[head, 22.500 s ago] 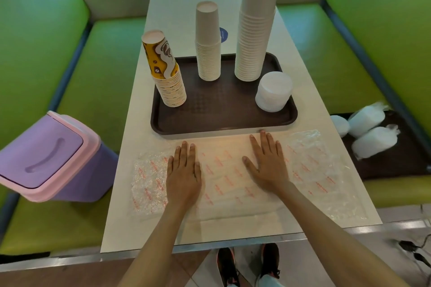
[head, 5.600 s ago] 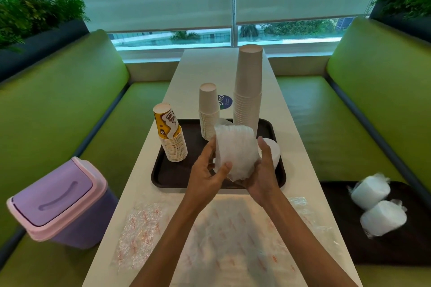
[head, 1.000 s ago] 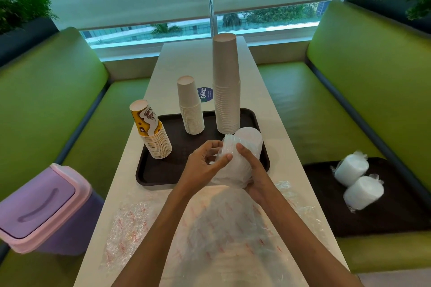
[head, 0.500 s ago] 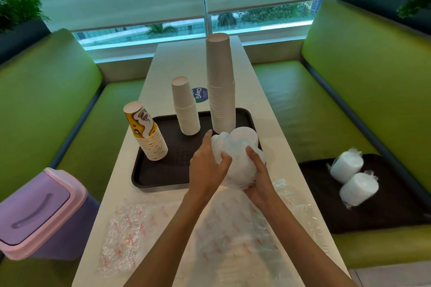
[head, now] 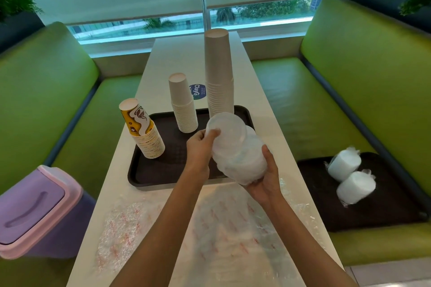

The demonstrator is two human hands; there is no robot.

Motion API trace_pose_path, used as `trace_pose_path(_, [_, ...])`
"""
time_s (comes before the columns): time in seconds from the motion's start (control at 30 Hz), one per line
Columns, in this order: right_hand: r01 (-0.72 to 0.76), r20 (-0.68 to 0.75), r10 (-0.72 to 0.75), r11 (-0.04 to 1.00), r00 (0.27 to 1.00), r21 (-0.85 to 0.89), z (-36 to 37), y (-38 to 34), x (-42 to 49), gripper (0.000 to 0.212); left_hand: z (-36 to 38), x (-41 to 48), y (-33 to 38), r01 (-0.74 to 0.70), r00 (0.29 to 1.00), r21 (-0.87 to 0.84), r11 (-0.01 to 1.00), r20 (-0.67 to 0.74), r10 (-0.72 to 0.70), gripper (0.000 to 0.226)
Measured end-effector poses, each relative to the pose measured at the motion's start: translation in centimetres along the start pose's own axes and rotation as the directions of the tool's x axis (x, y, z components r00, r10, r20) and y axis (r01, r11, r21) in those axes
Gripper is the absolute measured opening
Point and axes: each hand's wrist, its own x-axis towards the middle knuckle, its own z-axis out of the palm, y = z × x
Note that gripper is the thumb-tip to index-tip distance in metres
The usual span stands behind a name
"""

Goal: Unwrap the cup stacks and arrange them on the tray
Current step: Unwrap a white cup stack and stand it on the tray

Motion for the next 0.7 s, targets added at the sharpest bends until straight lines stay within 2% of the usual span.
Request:
trace_pose_path(0.07, [-0.007,0.0,0.007,0.999,1.0,0.038,-0.2,-0.1,0.1,0.104,0.0,0.3,0.2,0.173,0.984,-0.229,0.958,0.071,-0.161,0.01])
trace_pose_path(0.1, [-0.008,0.005,0.008,0.998,1.0,0.057,-0.3,-0.2,0.2,0.102,-0.1,0.4,0.2,0.225,0.973,-0.315,0.922,0.116,-0.198,0.013])
trace_pose_path(0.23, [-0.015,0.015,0.014,0.996,1.0,0.084,-0.5,-0.4,0.4,0.102,-0.2,1.4,0.4,0.308,0.95,-0.47,0.827,0.192,-0.245,0.045])
trace_pose_path(0.3, [-0.013,0.003,0.013,0.996,1.0,0.089,-0.8,-0.5,0.6,0.104,-0.3,1.8,0.6,0.321,0.947,-0.52,0.792,0.204,-0.249,0.051])
trace_pose_path(0.47, [0.01,-0.006,-0.01,0.995,1.0,0.099,-1.3,-1.2,0.8,0.105,-0.9,2.4,1.4,0.327,0.945,-0.551,0.768,0.17,-0.28,0.049])
trace_pose_path(0.7, [0.017,-0.01,-0.016,0.988,1.0,0.155,-1.3,-2.1,0.8,0.113,-1.1,2.3,-0.9,0.402,0.915,-0.394,0.827,0.199,-0.35,0.041])
